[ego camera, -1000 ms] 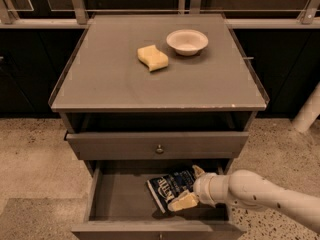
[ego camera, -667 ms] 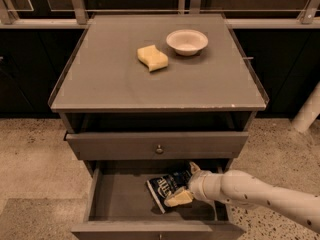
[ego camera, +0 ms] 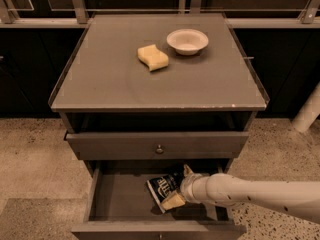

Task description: Pick blue chip bag from middle drawer and place on counter

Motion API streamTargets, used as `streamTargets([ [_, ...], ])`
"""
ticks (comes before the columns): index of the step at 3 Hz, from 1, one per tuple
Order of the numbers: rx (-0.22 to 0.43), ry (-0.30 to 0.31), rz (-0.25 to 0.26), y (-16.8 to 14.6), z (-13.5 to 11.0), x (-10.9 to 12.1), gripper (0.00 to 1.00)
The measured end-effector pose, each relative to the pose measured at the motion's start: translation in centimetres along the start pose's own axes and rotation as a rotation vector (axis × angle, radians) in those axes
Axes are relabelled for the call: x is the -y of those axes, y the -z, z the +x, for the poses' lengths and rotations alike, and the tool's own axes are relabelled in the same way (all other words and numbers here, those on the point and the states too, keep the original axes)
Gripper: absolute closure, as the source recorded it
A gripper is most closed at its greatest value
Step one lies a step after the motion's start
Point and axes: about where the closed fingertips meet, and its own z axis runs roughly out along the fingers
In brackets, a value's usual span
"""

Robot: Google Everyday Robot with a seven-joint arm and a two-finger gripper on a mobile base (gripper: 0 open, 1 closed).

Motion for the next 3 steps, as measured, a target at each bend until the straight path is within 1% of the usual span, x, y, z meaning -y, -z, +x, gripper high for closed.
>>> streamTargets([
  [1, -0.045, 0.012, 0.003, -1.4, 1.2, -0.6, 0.0],
  [2, -0.078, -0.013, -0.003, -2.3, 2.7, -1.2, 0.0],
  [3, -0.106, -0.05, -0.019, -2.8, 4.2, -1.8, 0.0],
])
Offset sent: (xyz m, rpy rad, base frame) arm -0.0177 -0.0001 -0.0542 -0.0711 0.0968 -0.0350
